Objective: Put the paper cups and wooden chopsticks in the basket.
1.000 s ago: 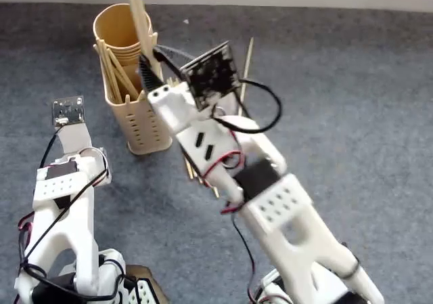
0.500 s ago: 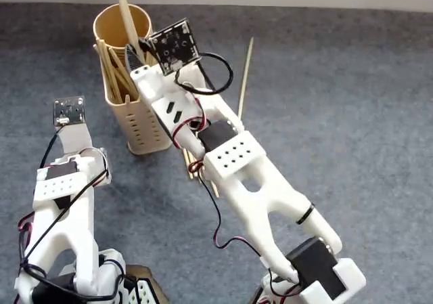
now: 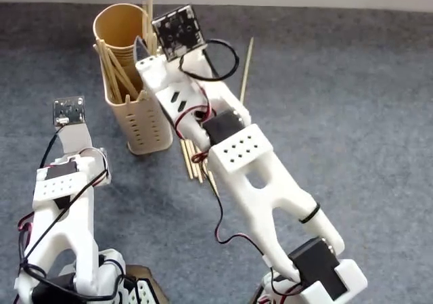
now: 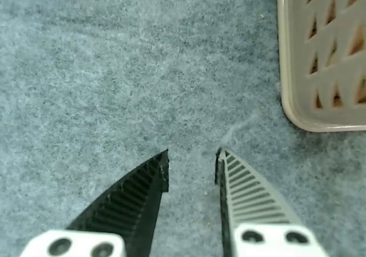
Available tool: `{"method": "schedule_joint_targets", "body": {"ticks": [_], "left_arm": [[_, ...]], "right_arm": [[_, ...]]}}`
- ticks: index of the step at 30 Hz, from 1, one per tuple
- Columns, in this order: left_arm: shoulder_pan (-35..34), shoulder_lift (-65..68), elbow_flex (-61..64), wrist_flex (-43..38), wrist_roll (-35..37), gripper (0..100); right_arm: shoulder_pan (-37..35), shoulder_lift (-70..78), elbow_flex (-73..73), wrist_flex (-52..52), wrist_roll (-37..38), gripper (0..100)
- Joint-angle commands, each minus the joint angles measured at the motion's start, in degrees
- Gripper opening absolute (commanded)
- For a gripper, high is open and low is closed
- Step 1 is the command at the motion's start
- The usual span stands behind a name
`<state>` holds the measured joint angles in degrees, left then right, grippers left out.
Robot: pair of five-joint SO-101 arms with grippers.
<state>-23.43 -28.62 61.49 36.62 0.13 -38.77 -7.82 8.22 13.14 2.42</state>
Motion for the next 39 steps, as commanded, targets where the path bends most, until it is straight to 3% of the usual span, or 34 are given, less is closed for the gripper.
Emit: {"method": "schedule_joint_targets", "body": {"ticks": [1,5,12,17,20,26,39], "left_arm": [[1.01,-0.31,-0.31,-0.62,-0.44,16],[1.01,-0.31,-0.31,-0.62,-0.44,16],[1.1,-0.31,-0.31,-0.62,-0.44,16],[1.1,-0.31,-0.31,-0.62,-0.44,16],[1.01,-0.31,-0.31,-0.53,-0.44,16],[1.01,-0.31,-0.31,-0.44,-0.44,16],[1.01,-0.4,-0.31,-0.35,-0.44,16]], "right_arm": [[1.71,-0.66,-4.26,1.45,0.0,27.7],[3.82,-0.75,-12.44,15.34,0.0,27.7],[8.75,0.04,-41.71,64.57,0.62,27.7],[9.45,5.14,-42.07,77.76,7.03,27.7],[9.36,11.56,-38.11,78.55,9.93,27.7],[9.19,21.67,-29.58,67.74,10.11,27.7],[3.21,25.27,-5.67,45.23,3.25,27.7]]}}
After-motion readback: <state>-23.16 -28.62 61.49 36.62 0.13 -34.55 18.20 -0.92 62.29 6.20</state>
